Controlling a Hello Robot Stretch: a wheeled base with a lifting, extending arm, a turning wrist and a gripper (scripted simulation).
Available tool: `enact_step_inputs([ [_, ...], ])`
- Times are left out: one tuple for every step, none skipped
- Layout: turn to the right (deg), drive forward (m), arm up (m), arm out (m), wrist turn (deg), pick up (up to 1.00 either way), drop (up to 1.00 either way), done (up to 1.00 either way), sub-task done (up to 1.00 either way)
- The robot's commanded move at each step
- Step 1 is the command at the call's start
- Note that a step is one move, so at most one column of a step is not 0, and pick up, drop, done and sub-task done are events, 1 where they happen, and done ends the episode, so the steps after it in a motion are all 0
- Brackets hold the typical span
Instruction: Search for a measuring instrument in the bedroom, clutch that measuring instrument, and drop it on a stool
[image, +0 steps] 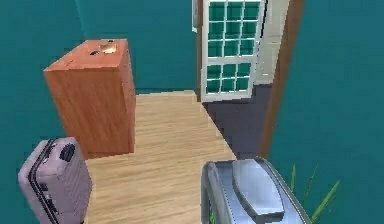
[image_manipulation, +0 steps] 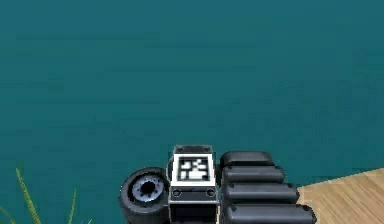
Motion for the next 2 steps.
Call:
enact_step_inputs([
  [0.0,0.60,0.00,0.00,0.0,0.00,0.00,0.00,0.00],
  [12.0,0.00,0.00,0.00,0.0,0.00,0.00,0.00,0.00],
])
